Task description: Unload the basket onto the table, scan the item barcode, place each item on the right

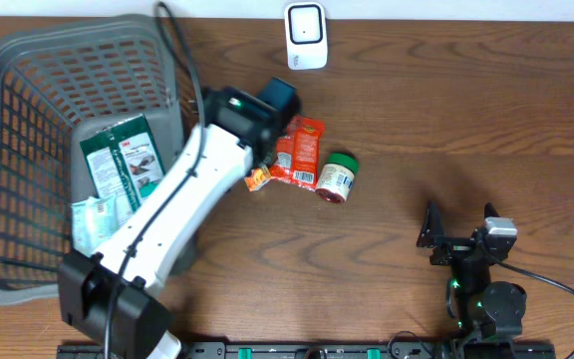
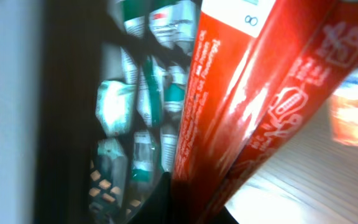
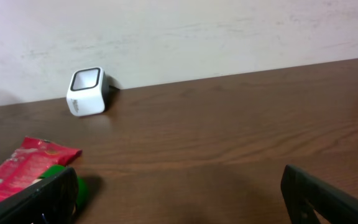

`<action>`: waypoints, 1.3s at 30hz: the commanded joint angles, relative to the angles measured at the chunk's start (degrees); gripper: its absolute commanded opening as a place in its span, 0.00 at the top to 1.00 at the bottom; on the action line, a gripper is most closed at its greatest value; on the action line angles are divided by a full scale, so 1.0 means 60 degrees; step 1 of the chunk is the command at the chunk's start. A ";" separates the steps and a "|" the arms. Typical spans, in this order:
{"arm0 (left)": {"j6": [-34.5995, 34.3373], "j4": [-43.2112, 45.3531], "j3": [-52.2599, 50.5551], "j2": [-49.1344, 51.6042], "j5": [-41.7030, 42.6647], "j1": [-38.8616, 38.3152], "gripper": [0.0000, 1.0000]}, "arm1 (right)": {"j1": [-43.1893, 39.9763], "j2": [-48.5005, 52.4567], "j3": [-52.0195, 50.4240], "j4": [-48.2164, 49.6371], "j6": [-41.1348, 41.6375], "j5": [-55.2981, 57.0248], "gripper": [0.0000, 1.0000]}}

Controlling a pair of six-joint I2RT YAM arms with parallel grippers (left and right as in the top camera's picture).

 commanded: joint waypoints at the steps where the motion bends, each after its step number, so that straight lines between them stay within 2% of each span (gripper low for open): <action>1: -0.0189 -0.0215 0.0080 -0.0160 -0.0492 0.1086 0.93 | -0.0069 0.0004 -0.0011 -0.0036 -0.0109 -0.0011 0.01; 4: -0.0186 -0.0146 0.0080 -0.0160 -0.0463 0.1716 0.93 | -0.0069 0.0004 -0.0011 -0.0040 -0.0109 -0.0011 0.01; 9: 0.1016 0.1075 0.0076 -0.0160 0.0357 0.2590 0.93 | -0.0066 0.0004 -0.0011 -0.0040 -0.0109 -0.0011 0.01; 16: 0.2127 0.2080 0.0135 -0.0171 0.0543 0.3362 0.93 | -0.0069 0.0004 -0.0011 -0.0040 -0.0109 -0.0011 0.01; 20: 0.3115 0.2579 0.0310 -0.0299 0.2692 0.3242 0.93 | -0.0069 0.0004 -0.0011 -0.0036 -0.0109 -0.0011 0.01; 24: 0.3009 0.3024 0.0310 -0.0346 0.3268 0.2841 0.92 | -0.0069 0.0004 -0.0011 -0.0040 -0.0109 -0.0011 0.01; 30: 0.1705 0.3472 0.0157 -0.0262 0.3464 0.2357 0.93 | -0.0069 0.0004 -0.0011 -0.0036 -0.0109 -0.0011 0.01; 34: 0.1657 0.4364 -0.0117 0.0080 0.3453 0.2310 0.92 | -0.0069 0.0004 -0.0011 -0.0036 -0.0109 -0.0011 0.01; 39: 0.1665 0.4517 -0.0117 0.0973 0.3493 0.2310 0.92 | -0.0069 0.0004 -0.0011 -0.0036 -0.0109 -0.0011 0.01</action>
